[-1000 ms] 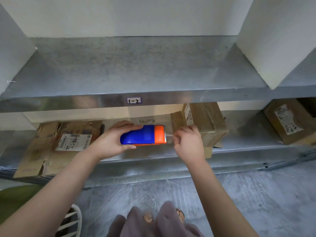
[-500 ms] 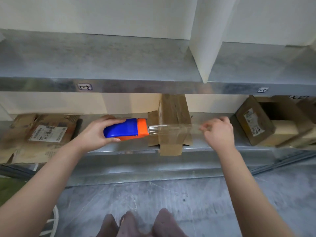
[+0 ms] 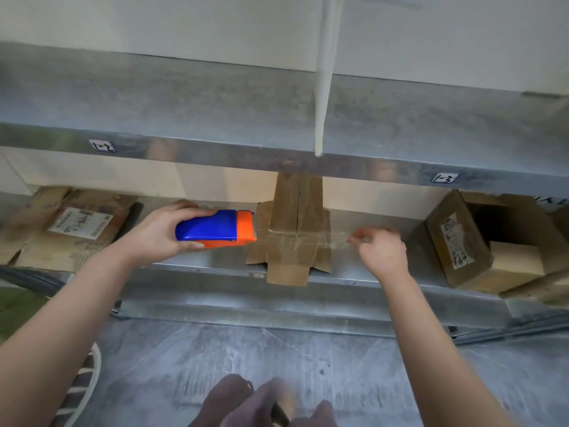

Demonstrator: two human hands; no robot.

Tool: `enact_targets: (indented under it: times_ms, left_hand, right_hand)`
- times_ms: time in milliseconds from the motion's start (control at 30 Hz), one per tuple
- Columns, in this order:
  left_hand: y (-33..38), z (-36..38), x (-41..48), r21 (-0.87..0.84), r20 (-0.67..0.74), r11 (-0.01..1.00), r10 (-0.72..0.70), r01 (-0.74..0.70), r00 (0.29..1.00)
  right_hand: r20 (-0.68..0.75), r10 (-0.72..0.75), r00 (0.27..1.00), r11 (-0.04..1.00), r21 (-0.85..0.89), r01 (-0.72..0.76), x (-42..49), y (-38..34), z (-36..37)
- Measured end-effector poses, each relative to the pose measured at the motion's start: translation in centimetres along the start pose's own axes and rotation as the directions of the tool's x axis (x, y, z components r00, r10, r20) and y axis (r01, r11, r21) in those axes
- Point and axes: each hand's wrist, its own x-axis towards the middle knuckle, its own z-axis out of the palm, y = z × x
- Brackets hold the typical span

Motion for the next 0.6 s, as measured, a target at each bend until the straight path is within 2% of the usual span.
enact_targets:
  times_ms: [300, 600]
  left_hand:
    - [-0.9, -1.9, 0.4, -0.031, 0.055, 0.999, -0.017, 0.018, 0.998]
    - [-2.1, 0.2, 2.0, -0.058, 0.111, 0.997, -0.041, 0.048, 0.993]
  right_hand:
    - [0.021, -0.054, 0.998, 0.974, 0.219, 0.048, 0.9, 1.1, 0.7]
    - [0.165, 0.054, 0.985, 0.966, 0.240, -0.093, 2.3, -0.4, 4.7]
